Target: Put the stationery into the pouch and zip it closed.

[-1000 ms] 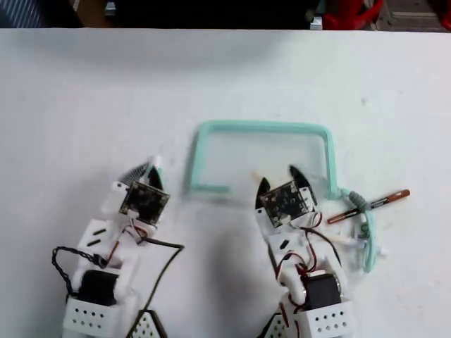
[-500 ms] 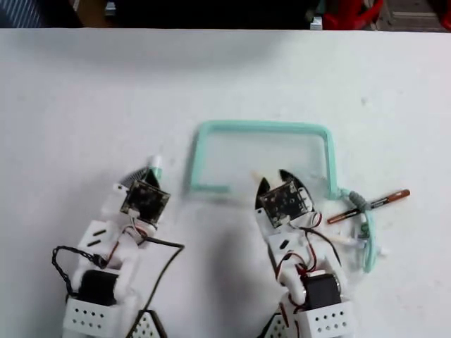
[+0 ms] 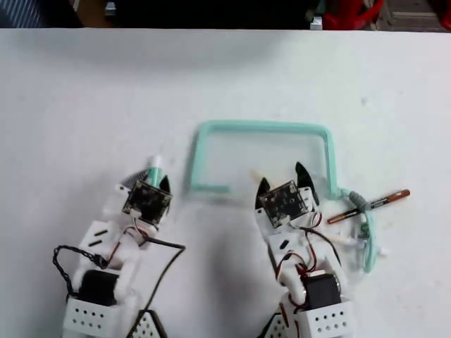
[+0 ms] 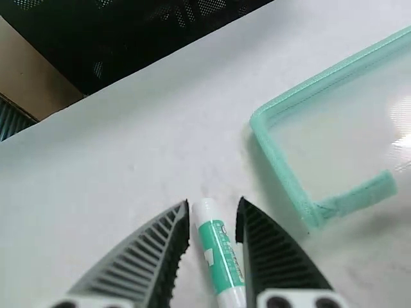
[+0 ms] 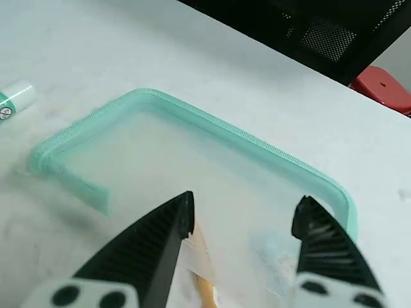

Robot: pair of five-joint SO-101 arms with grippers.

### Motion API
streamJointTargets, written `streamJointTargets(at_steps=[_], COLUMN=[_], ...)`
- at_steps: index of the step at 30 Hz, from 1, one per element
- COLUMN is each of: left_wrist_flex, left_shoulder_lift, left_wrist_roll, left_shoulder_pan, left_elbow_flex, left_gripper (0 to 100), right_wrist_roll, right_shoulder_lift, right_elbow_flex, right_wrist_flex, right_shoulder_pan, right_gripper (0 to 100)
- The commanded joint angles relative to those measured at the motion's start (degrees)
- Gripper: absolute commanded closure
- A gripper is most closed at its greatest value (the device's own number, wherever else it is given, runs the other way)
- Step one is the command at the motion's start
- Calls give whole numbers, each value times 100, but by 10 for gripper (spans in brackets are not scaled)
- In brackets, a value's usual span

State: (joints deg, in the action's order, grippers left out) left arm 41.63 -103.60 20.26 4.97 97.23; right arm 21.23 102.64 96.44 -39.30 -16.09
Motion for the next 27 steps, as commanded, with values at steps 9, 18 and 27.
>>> streamJointTargets(at_steps=[9, 18, 27], left_wrist_flex=[18, 18, 18], left_shoulder_lift=[-75, -75, -75], left_wrist_roll=[62, 457, 457], left_shoulder_pan=[75, 92, 92], left_elbow_flex=[-255, -237, -237], left_gripper=[862, 967, 976], right_wrist_roll=[62, 18, 62], right_shoulder_lift=[66, 66, 57], right_elbow_flex=[35, 35, 35], right_wrist_flex=[22, 31, -13], right_shoulder_pan=[22, 22, 13], right_gripper=[918, 793, 767])
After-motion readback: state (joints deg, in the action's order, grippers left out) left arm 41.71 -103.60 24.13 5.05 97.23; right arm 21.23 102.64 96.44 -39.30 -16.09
